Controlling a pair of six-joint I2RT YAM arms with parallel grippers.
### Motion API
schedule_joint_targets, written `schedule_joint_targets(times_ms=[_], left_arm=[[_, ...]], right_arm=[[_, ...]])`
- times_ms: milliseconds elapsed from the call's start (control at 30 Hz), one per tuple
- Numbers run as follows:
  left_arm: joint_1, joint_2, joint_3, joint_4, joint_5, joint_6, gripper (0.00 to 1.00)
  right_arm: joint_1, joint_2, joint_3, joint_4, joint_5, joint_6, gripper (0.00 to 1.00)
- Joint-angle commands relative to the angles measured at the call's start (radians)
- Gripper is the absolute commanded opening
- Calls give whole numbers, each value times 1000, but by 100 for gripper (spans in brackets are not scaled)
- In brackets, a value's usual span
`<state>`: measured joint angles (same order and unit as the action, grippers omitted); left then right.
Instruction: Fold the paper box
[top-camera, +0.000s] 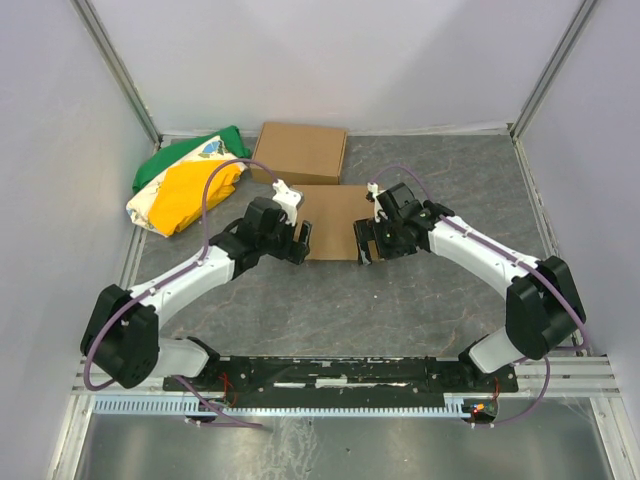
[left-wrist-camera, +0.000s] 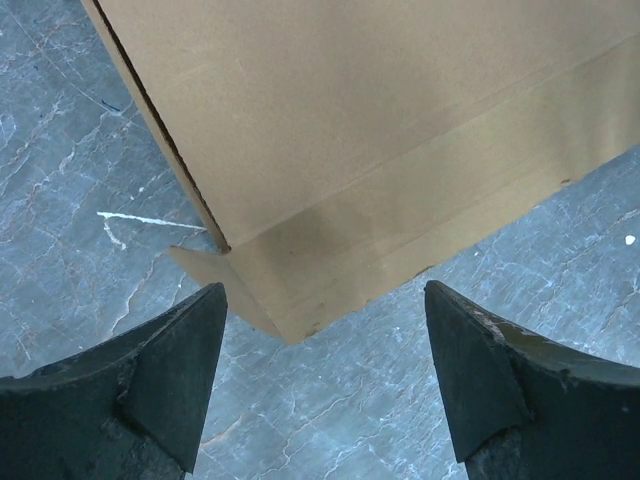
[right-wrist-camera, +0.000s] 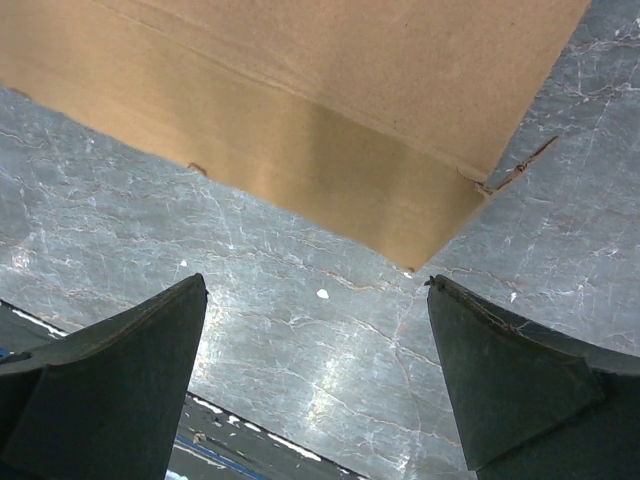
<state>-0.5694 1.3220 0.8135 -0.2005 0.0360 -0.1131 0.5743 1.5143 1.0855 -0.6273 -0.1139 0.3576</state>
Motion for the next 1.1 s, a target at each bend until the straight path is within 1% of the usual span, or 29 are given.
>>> schedule_joint_targets(times_ms=[0,100,167,200,267,300,400,500,700,800,867,933,1067], left_arm=[[-3,31,80,-66,1,7,87],[-3,51,100,-91,8,8,86],[-4,51,100,-93,7,7,86],[-3,49,97,-89,-7,7,86],[-4,37,81,-71,-59,1,89],[-4,30,69,-55,-103,-1,91],[-4,13,12,17,-185,-5,93],[-3,6,-46,115,-224,-18,94],[-4,20,-116,248,-224,-38,95],[-2,18,-135,298,-207,-45,95],[-2,18,-139,305,-191,-56,94],[-2,24,-135,296,-146,-57,94],[-2,37,-122,276,-99,-64,93]], right_arm=[[4,5,46,-21,-30,-7,99],[4,8,46,-22,-58,-7,99],[4,9,49,-25,-48,-10,99],[4,9,50,-26,-29,-10,99],[4,1,45,-20,36,-10,99],[3,-5,42,-15,96,-10,99],[4,0,18,45,203,-22,99],[4,36,12,97,231,-33,99],[4,86,-36,223,205,-11,100],[4,94,-52,249,183,-1,100],[5,96,-56,259,157,4,100],[4,98,-52,252,135,0,99],[4,83,-54,247,123,-10,100]])
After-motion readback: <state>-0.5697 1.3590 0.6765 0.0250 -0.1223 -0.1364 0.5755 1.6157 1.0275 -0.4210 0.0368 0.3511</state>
